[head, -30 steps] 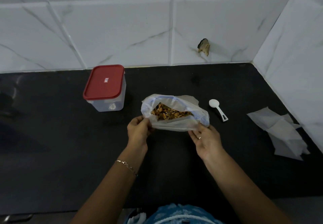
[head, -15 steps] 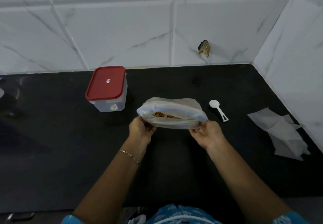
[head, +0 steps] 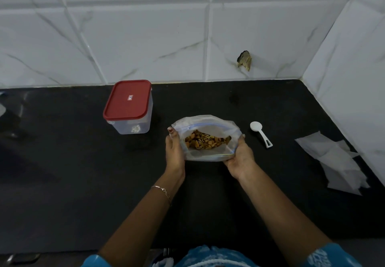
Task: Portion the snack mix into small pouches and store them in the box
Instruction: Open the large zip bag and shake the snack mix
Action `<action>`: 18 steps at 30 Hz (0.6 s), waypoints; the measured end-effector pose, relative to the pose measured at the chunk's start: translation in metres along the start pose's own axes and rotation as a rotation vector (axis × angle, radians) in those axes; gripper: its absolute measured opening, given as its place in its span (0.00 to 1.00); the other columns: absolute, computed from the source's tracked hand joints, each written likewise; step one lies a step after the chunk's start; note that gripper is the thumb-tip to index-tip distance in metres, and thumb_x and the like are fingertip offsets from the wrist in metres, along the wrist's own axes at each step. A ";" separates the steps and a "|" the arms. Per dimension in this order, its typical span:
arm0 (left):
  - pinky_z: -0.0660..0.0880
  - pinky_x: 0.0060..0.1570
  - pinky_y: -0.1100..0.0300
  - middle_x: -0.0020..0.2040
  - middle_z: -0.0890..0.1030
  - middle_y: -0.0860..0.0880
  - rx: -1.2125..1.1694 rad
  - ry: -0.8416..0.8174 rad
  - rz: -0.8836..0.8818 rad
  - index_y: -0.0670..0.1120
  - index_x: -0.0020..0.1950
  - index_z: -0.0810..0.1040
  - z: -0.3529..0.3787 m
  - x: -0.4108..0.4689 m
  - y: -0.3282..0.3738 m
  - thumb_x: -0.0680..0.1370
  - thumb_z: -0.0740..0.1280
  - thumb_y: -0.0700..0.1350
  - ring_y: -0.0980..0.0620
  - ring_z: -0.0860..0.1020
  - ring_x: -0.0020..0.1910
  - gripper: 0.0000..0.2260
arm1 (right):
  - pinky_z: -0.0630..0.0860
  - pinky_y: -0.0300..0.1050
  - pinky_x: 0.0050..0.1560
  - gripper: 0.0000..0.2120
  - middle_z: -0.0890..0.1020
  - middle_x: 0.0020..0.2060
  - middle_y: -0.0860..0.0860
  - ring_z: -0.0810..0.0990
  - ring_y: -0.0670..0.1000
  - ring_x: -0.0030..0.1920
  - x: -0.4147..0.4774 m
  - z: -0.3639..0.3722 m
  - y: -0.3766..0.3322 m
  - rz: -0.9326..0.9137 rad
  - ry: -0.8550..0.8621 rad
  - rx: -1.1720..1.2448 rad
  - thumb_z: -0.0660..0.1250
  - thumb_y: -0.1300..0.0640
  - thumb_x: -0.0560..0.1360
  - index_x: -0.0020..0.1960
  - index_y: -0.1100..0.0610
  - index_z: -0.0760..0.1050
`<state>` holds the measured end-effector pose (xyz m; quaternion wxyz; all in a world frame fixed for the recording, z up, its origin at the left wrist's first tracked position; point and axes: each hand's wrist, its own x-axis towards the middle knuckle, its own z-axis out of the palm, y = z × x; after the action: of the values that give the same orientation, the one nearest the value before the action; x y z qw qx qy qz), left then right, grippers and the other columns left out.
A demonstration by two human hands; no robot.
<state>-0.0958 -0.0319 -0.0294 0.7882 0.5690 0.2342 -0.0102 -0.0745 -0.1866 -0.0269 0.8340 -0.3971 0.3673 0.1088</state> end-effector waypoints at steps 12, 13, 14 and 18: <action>0.77 0.56 0.53 0.53 0.81 0.51 0.187 -0.044 0.166 0.56 0.52 0.76 -0.012 0.011 0.007 0.80 0.59 0.58 0.52 0.79 0.55 0.09 | 0.79 0.58 0.55 0.14 0.83 0.51 0.58 0.82 0.57 0.50 0.010 -0.002 -0.008 0.013 -0.023 0.021 0.61 0.46 0.80 0.51 0.56 0.76; 0.77 0.55 0.53 0.51 0.81 0.50 0.197 -0.048 0.119 0.55 0.51 0.76 -0.012 0.015 0.013 0.80 0.57 0.59 0.52 0.80 0.54 0.12 | 0.79 0.57 0.52 0.13 0.83 0.52 0.58 0.83 0.57 0.51 0.010 -0.003 -0.009 0.025 -0.032 0.029 0.61 0.47 0.80 0.53 0.56 0.76; 0.77 0.54 0.53 0.50 0.81 0.49 0.219 -0.055 0.059 0.53 0.51 0.77 -0.012 0.021 0.018 0.81 0.56 0.59 0.51 0.80 0.53 0.15 | 0.80 0.56 0.50 0.14 0.82 0.53 0.58 0.83 0.57 0.51 0.011 -0.004 -0.009 0.035 -0.037 0.034 0.62 0.47 0.80 0.56 0.56 0.76; 0.74 0.61 0.46 0.60 0.78 0.43 0.429 -0.121 -0.162 0.45 0.67 0.73 -0.014 0.042 0.029 0.79 0.56 0.64 0.45 0.78 0.58 0.27 | 0.80 0.52 0.43 0.14 0.82 0.52 0.57 0.82 0.56 0.50 0.012 -0.009 -0.012 0.006 0.009 0.000 0.64 0.48 0.79 0.58 0.55 0.77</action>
<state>-0.0548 0.0012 -0.0227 0.6584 0.7012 0.2241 -0.1571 -0.0655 -0.2027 -0.0319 0.8320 -0.3965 0.3722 0.1096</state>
